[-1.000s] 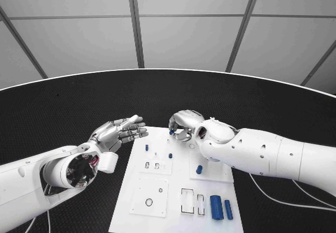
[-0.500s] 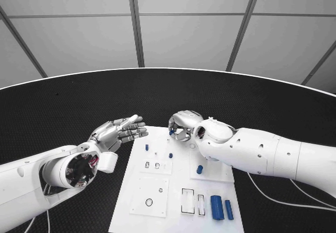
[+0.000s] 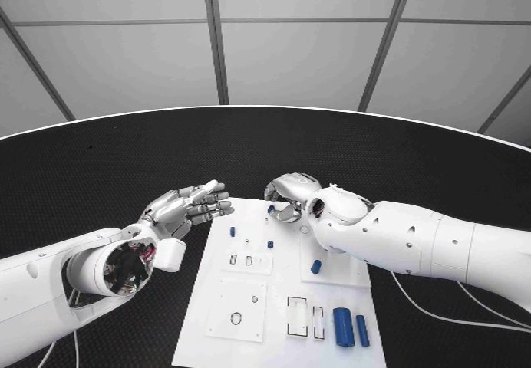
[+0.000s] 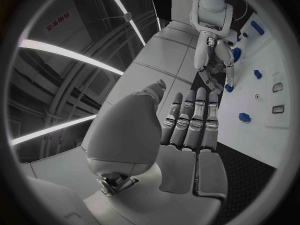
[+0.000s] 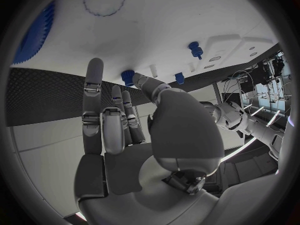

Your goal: Assemble the parts on the task board

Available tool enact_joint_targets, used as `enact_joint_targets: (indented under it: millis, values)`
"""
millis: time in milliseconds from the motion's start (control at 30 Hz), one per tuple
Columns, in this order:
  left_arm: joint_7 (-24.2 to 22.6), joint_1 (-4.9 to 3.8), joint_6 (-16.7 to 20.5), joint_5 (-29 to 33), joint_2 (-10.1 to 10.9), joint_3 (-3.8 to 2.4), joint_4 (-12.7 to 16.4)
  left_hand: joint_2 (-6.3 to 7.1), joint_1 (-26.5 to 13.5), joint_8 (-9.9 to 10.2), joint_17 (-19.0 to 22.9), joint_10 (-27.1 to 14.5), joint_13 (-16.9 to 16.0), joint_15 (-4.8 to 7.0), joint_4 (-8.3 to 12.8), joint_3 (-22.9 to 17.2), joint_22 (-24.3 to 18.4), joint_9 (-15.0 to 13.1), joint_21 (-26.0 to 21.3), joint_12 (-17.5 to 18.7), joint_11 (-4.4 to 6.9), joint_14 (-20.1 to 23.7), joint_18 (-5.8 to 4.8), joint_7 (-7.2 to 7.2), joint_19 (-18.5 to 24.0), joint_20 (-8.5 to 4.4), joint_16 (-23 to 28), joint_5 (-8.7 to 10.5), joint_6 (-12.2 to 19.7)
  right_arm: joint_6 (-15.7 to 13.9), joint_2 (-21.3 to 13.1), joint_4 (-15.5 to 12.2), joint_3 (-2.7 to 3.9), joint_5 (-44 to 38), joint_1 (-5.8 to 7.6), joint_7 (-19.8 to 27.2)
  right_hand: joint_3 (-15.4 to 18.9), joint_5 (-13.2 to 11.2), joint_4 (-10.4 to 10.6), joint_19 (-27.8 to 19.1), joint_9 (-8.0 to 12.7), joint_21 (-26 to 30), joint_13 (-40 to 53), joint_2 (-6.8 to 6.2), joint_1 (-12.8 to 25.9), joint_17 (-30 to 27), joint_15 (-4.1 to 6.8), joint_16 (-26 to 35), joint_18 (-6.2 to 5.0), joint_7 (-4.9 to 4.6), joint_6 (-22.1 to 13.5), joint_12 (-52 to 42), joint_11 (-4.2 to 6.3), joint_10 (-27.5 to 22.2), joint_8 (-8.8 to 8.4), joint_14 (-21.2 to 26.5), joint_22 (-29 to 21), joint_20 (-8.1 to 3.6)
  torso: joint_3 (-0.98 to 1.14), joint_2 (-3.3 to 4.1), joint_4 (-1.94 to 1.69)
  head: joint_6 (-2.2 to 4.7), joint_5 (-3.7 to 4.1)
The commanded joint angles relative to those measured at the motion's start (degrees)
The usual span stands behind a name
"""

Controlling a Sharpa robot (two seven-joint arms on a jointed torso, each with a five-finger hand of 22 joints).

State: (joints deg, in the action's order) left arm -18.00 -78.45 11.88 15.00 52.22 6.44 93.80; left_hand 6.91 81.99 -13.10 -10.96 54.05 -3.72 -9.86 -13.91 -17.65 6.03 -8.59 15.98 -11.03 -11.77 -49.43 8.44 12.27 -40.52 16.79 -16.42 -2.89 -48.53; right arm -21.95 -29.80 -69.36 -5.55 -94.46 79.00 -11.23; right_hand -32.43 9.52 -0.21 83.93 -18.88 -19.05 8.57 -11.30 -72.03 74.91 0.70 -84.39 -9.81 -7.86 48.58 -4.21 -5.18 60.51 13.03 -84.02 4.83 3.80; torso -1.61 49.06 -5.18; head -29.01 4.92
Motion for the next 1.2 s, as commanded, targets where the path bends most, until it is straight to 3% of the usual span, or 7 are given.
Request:
enact_joint_targets:
  millis: [33, 233, 500, 733, 833, 1000, 1200]
  values:
    - [-0.02, 0.00, 0.02, 0.00, 0.03, 0.00, -0.10, -0.27, 0.02, 0.22, -0.08, -0.15, 0.03, 0.03, 0.09, -0.25, -0.06, 0.09, -0.32, 0.39, -0.11, 0.53, 0.41, 2.85, -0.03, -0.16, 0.34, 0.01, 0.49, -0.26, -0.75, -0.87, 0.00, 0.00, 0.00, -0.08, 0.63, -0.31, 0.13, 2.68, 0.01, 0.49, -0.21, -0.69, -0.09, 2.25, -0.35, 0.50, -0.41, 0.46, -0.43, 0.24, -0.03, -0.91, -0.30, -3.37, -0.15, 0.48, 0.03, 0.01, -0.07, 0.02, 0.02]
    - [-0.01, 0.00, -0.02, 0.00, 0.06, 0.00, -0.50, -0.27, 0.02, 0.22, -0.08, -0.16, 0.03, 0.03, 0.10, -0.25, -0.06, 0.10, -0.32, 0.40, -0.11, 0.54, 0.41, 2.86, -0.04, -0.16, 0.35, 0.01, 0.49, -0.76, -4.22, -4.99, -0.01, 0.00, 0.00, -0.60, 1.58, -0.19, 0.42, 2.71, -0.07, 0.61, -0.28, -1.07, -0.06, 2.19, -0.37, 0.54, -0.46, 0.96, -0.23, -0.04, 0.00, -1.13, -0.46, -3.35, -0.24, 0.56, 0.15, -0.01, 0.01, 0.07, 0.05]
    - [0.02, 0.01, -0.29, 0.00, -0.10, 0.02, -1.38, -0.18, 0.37, 0.28, -0.09, -0.13, 0.02, 0.01, 0.44, -0.38, -0.10, 0.12, -0.30, 0.57, -0.11, 0.59, 0.44, 2.84, -0.17, -0.17, 0.39, 0.00, 0.52, -4.56, -14.78, -15.16, -0.06, 1.15, 0.00, -1.04, 0.92, 2.65, 2.18, 2.82, -0.76, 0.40, 0.37, -0.89, 0.07, 4.18, 0.71, -0.57, -0.70, 0.43, 3.30, -3.48, 1.48, 5.69, 0.22, -3.89, -0.26, -0.07, 0.78, -0.64, 0.69, 0.09, 0.65]
    - [0.20, 0.03, -0.59, 0.00, -0.57, 0.02, -2.36, -0.53, 1.43, 0.36, -0.16, 0.06, 0.00, 0.07, 1.31, -1.27, -0.20, 0.16, -0.25, 0.89, -0.03, 0.54, 0.55, 2.75, -0.48, -0.18, 0.42, -0.01, 0.45, -4.91, -22.49, -19.46, -0.11, 7.14, 0.00, -3.48, 6.59, 0.18, 6.71, 2.88, -1.59, -0.20, 7.43, -4.19, 4.15, 8.29, 1.73, -2.69, -0.73, 0.72, 4.45, -13.04, 3.04, 18.58, 0.94, -4.72, -0.26, -0.62, 1.36, -1.16, 1.46, 0.28, 0.85]
    - [0.28, 0.03, -0.88, 0.00, -0.90, 0.03, -3.00, -0.61, 1.54, 0.38, -0.17, 0.09, 0.00, 0.07, 1.41, -1.44, -0.22, 0.17, -0.25, 0.95, -0.03, 0.54, 0.56, 2.75, -0.51, -0.18, 0.43, -0.01, 0.44, -4.21, -24.39, -19.80, -0.13, 10.06, 0.00, -4.15, 12.51, 3.64, 8.54, 2.90, -2.68, -0.74, 17.36, -3.61, 1.87, 9.42, 1.92, -3.26, -0.73, 0.80, 2.44, -22.41, 3.45, 16.57, 2.12, -4.90, -0.32, -0.98, 1.55, -1.35, 1.61, 0.24, 1.10]
    - [0.30, 0.04, -1.00, 0.00, -1.25, 0.03, -4.20, -0.61, 1.54, 0.38, -0.17, 0.09, 0.00, 0.07, 1.41, -1.44, -0.22, 0.17, -0.25, 0.95, -0.03, 0.54, 0.56, 2.75, -0.51, -0.18, 0.43, -0.01, 0.44, -2.98, -25.69, -19.23, -0.16, 12.75, -0.01, -4.77, 21.45, 4.86, 13.64, 3.10, -4.58, -4.09, 60.21, -1.79, -2.12, 9.45, 2.07, -3.36, -0.96, 0.77, -0.84, -65.04, 3.49, 20.57, 5.14, -4.90, 0.23, -1.55, 1.73, -1.40, 1.69, -0.09, 1.24]
    - [0.34, 0.04, -1.14, 0.00, -1.22, 0.03, -4.27, -0.65, 1.61, 0.39, -0.18, 0.12, 0.00, 0.07, 1.48, -1.55, -0.24, 0.17, -0.26, 0.98, -0.03, 0.54, 0.56, 2.75, -0.53, -0.18, 0.43, -0.01, 0.43, -1.88, -24.57, -17.48, -0.19, 13.78, -0.02, -4.99, 25.77, 5.12, 16.81, 3.12, -5.35, -7.48, 72.94, -0.38, -5.86, 10.80, 1.95, -3.98, -0.78, 0.44, -2.78, -77.51, 3.02, 24.06, 7.02, -5.19, 0.34, -1.38, 1.45, -1.14, 1.48, -0.21, 1.32]
